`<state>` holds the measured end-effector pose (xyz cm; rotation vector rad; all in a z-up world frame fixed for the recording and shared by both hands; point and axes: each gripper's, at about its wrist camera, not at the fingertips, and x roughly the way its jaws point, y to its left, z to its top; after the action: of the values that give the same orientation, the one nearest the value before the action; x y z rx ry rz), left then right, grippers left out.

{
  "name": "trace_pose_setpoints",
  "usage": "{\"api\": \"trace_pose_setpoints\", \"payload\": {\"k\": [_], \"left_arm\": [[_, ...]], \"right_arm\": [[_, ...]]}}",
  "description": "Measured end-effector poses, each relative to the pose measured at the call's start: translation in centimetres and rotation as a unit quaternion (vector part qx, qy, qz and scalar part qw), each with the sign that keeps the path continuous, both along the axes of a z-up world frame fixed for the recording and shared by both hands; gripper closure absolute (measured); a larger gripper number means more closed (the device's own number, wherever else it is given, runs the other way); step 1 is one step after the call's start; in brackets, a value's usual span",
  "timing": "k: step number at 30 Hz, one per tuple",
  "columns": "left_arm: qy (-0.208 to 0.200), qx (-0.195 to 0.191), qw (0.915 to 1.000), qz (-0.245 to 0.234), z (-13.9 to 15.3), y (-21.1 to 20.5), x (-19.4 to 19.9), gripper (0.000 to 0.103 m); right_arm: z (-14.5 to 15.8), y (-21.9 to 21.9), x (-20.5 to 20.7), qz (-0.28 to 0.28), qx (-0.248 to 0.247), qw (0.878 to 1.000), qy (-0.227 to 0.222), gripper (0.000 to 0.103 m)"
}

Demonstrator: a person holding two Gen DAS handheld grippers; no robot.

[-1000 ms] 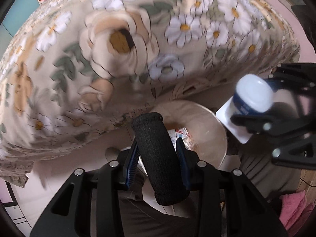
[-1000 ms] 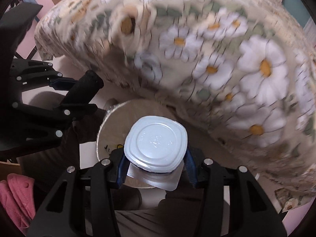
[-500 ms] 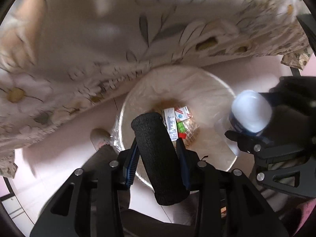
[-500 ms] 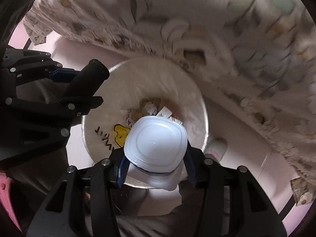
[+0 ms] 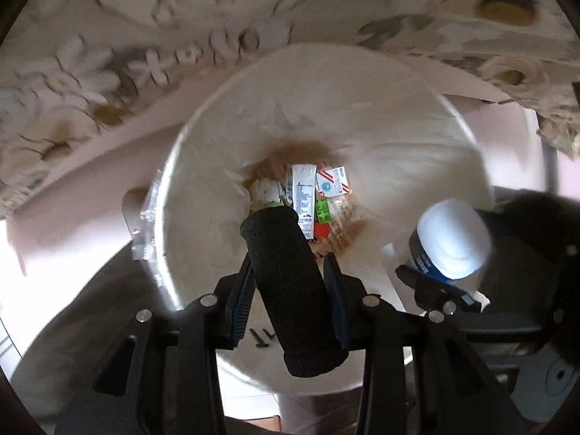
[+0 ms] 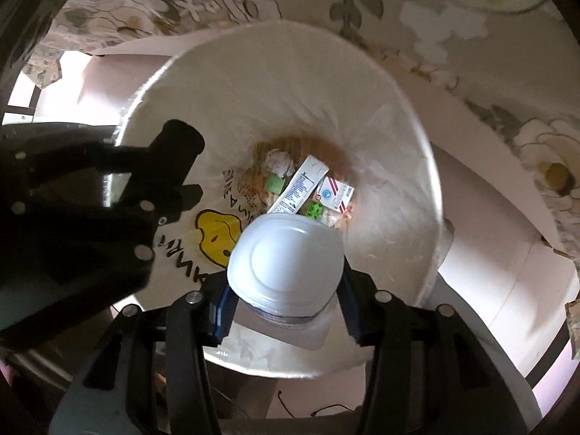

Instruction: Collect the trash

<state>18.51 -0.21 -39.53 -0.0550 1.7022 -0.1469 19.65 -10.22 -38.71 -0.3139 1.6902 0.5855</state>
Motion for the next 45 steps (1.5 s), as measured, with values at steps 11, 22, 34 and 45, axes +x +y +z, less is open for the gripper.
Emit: {"api": "trace_pose_setpoints", "payload": {"k": [11, 22, 34, 45], "left_arm": [[0.04, 0.002, 0.9991, 0.015, -3.2, -0.2, 0.7, 0.062], [0.054, -0.011, 0.9978, 0.037, -4.2, 0.4, 1.2, 0.051], [0.046, -0.005, 0.9983, 0.036, -3.0, 0.7, 1.2, 0.05], [-0.008, 0.03, 0.9994, 0.018, 0.9, 0.7, 0.3, 0.044]], "right_arm": [[-3.0, 1.1, 0.5, 0.011, -0.036, 0.999, 0.001, 0.053], [-3.6, 1.2, 0.8, 0.023, -0.066, 0.997, -0.025, 0.038], [-2.6, 0.7, 0.9, 0.014, -0.06, 0.998, -0.032, 0.038], [-0.1, 0.9, 0.0, 0.032, -0.057, 0.996, -0.068, 0.038]]}}
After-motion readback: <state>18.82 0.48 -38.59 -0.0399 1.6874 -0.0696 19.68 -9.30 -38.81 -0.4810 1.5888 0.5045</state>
